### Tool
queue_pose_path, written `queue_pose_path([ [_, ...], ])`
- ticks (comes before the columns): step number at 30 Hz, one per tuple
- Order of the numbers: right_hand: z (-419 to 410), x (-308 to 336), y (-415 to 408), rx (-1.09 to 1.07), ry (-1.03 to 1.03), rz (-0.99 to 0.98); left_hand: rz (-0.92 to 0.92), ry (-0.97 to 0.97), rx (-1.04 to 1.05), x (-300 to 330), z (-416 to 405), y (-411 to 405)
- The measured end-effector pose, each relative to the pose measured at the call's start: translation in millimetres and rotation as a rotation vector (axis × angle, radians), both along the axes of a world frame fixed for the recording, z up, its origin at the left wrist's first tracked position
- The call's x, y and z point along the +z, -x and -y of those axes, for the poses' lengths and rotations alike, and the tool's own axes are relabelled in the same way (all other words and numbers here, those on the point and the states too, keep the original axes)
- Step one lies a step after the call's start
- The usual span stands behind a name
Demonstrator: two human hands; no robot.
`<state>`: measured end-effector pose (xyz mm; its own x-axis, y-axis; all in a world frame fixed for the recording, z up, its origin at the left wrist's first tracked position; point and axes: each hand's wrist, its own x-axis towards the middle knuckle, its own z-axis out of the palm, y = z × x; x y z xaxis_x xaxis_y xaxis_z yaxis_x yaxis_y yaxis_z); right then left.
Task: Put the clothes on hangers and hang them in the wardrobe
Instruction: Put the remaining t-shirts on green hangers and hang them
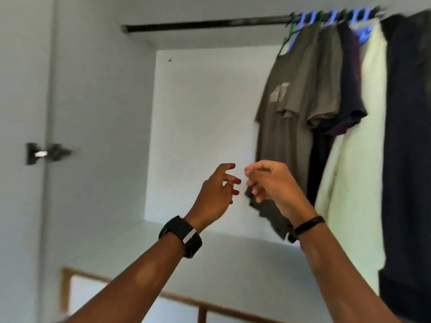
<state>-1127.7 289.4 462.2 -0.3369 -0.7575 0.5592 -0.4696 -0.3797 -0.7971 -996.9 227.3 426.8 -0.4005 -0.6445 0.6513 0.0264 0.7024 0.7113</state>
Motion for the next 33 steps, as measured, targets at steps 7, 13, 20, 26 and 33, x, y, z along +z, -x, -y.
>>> queue_pose_path([
  [7, 0, -114, -182, 0.357, -0.158, 0.102, -0.049, -0.212, 0.295, -122, -54, -188],
  [13, -40, -217, -374, 0.662, -0.384, 0.128, -0.114, -0.409, 0.638, -213, -149, -380],
  [20, -145, -332, -587, 1.029, -0.689, -0.033, -0.308, -0.696, 1.085, -322, -318, -554],
  [26, -260, -415, -704, 1.337, -0.892, -0.247, -0.514, -0.879, 1.407, -391, -461, -623],
  [33, -342, -469, -758, 1.516, -1.006, -0.527, -0.659, -0.973, 1.543, -443, -545, -645],
])
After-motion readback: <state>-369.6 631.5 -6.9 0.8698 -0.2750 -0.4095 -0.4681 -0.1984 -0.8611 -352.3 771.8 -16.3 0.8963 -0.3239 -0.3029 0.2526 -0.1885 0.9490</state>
